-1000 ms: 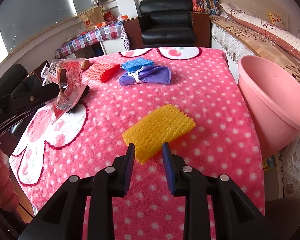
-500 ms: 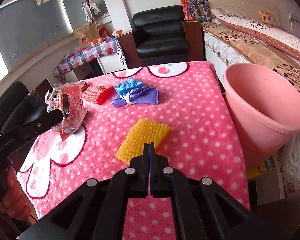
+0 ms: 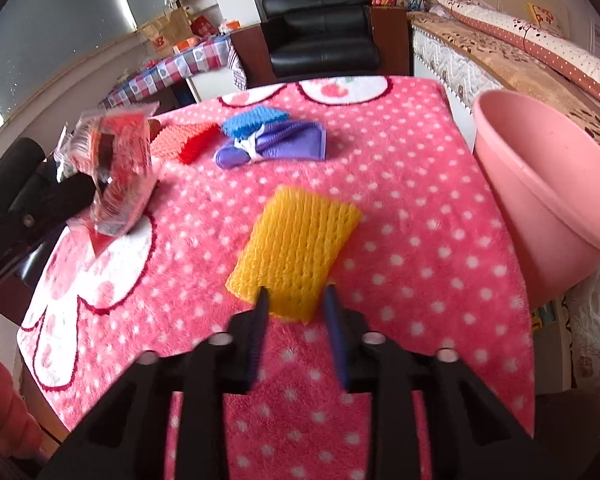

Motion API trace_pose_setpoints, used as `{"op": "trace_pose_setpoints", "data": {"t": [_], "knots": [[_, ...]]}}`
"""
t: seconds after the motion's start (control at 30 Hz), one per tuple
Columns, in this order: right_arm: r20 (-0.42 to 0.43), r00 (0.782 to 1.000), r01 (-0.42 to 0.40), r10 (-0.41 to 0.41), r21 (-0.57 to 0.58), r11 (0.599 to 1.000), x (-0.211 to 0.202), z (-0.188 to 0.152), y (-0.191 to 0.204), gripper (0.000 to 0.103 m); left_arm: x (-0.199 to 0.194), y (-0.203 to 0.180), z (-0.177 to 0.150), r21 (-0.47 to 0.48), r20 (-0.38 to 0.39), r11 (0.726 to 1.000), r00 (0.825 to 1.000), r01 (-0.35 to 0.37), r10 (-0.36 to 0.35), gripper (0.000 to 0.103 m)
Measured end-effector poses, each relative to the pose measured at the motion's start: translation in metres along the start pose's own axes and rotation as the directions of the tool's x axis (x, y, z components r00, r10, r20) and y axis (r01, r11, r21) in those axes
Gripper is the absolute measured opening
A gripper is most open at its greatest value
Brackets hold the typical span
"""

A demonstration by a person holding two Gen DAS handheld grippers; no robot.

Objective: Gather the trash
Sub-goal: 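Carry the yellow foam net with the right tool over the pink bucket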

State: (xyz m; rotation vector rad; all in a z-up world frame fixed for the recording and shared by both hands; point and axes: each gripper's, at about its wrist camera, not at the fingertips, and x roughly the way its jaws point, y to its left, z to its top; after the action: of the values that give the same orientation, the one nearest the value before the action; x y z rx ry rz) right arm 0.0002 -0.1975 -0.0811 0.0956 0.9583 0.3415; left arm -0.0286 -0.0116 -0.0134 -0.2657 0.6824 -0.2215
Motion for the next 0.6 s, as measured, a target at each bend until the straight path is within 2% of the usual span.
{"op": "trace_pose_setpoints", "data": {"t": [0.07, 0.13, 0.4, 0.6], "knots": [[0.019, 1.000, -0.006, 0.006, -0.007, 1.000, -0.003, -0.001, 0.001, 0.010, 0.000, 0.000, 0.000, -0.001, 0.000, 1.000, 1.000, 0.001, -0.001, 0.015], [0.045, 0.999, -0.005, 0.006, -0.011, 1.000, -0.010, 0.000, 0.001, 0.008, 0.000, 0.000, 0.000, -0.001, 0.000, 1.000, 1.000, 0.001, -0.001, 0.015], [0.180, 0.984, -0.003, -0.005, 0.042, 0.999, -0.051, 0.013, -0.020, 0.007, 0.001, -0.020, 0.010, 0.045, 0.019, 0.998, 0.999, 0.032, -0.033, 0.015], [0.270, 0.961, 0.040, -0.064, 0.093, 0.995, -0.083, 0.025, -0.048, 0.007, 0.012, -0.052, 0.025, 0.089, 0.025, 0.993, 0.997, 0.072, -0.075, 0.015]]}}
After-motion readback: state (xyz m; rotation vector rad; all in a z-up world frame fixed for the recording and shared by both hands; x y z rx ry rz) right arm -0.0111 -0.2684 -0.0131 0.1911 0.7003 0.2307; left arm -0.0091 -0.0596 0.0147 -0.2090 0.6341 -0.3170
